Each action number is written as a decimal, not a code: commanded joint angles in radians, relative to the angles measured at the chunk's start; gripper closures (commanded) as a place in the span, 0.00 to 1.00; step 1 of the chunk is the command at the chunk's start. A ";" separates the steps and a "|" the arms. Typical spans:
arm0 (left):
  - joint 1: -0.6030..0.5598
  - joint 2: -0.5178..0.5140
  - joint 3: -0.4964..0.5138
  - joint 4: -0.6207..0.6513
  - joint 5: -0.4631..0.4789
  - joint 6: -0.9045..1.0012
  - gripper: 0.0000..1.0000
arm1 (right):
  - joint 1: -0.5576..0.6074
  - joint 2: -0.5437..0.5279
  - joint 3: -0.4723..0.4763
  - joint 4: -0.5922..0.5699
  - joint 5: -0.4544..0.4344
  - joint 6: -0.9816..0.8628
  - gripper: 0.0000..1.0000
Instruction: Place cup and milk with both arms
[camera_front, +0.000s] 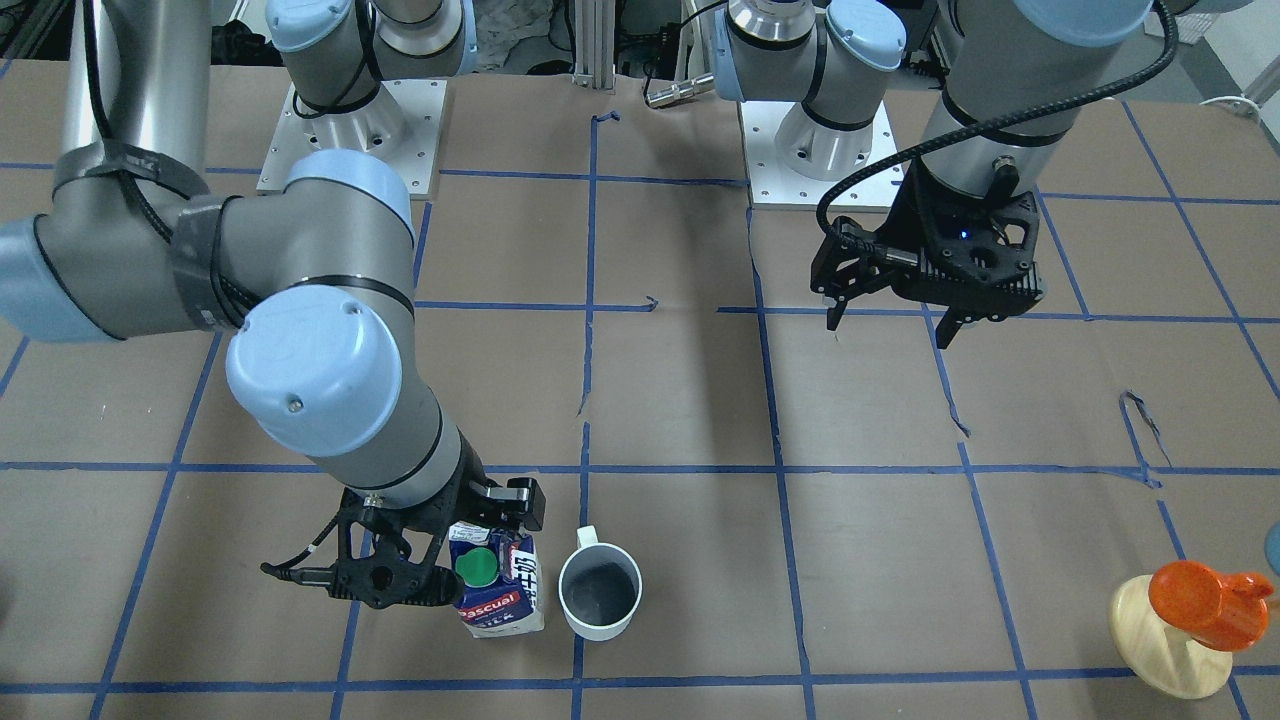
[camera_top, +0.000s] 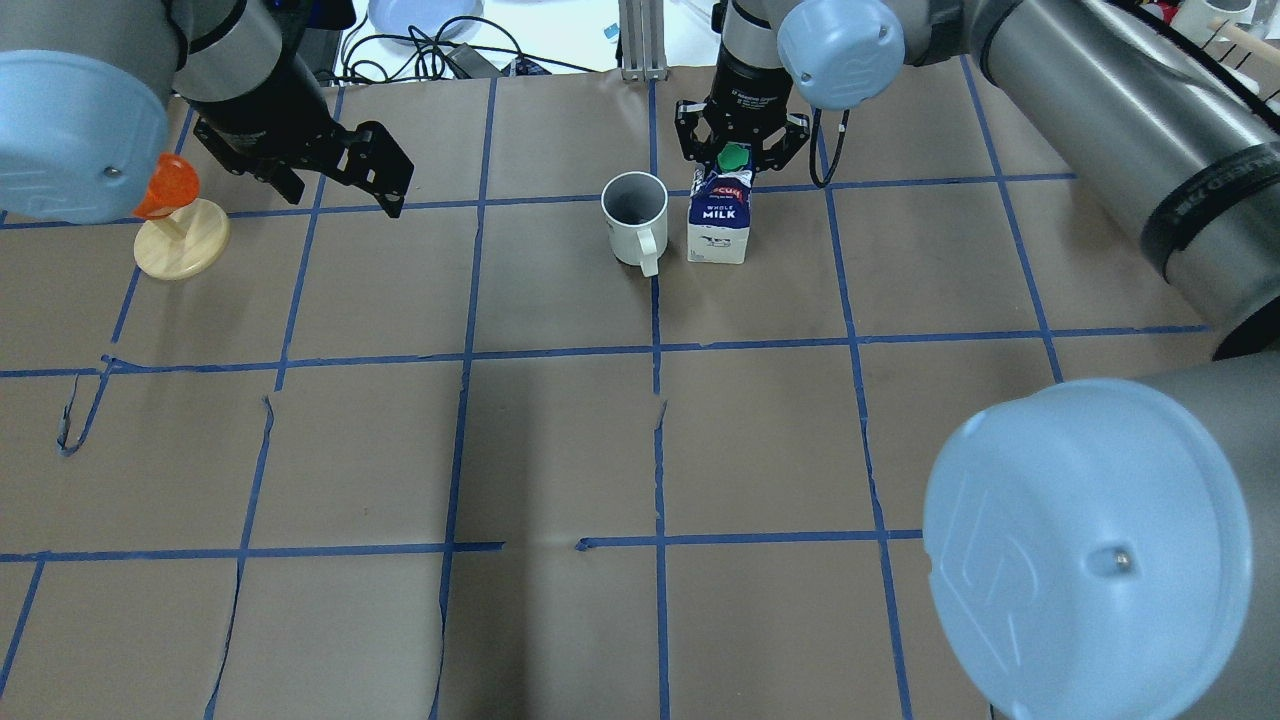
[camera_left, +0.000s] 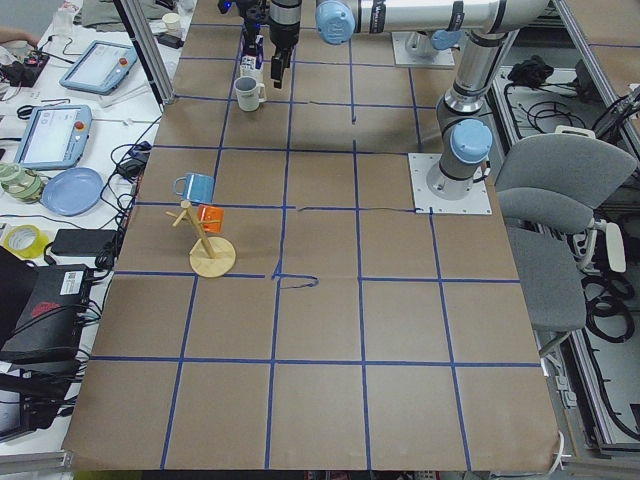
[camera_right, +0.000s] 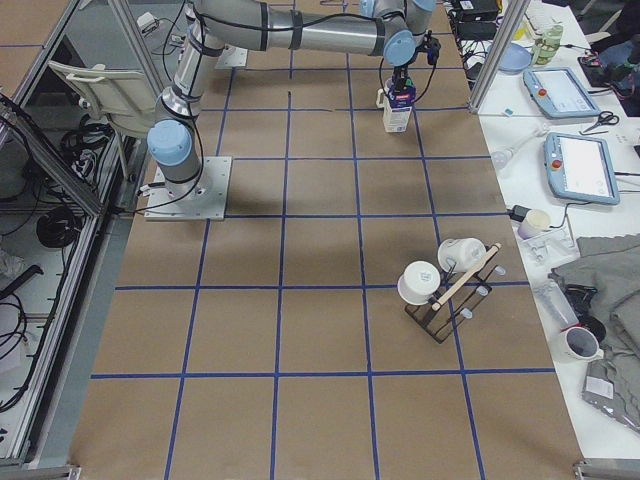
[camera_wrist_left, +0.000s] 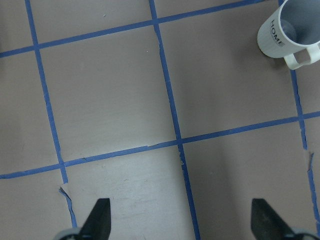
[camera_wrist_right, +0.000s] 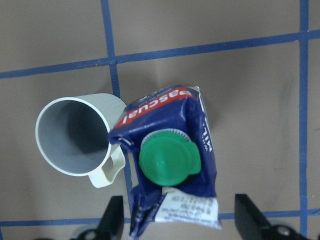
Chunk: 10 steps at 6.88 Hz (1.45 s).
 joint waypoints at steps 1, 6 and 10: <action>-0.001 -0.001 0.001 0.001 -0.001 0.000 0.00 | -0.016 -0.165 0.010 0.055 -0.055 -0.046 0.00; 0.000 -0.008 0.017 0.000 0.006 0.003 0.00 | -0.088 -0.491 0.287 0.173 -0.117 -0.213 0.00; -0.001 -0.001 0.015 0.000 0.006 0.002 0.00 | -0.093 -0.491 0.274 0.161 -0.145 -0.223 0.00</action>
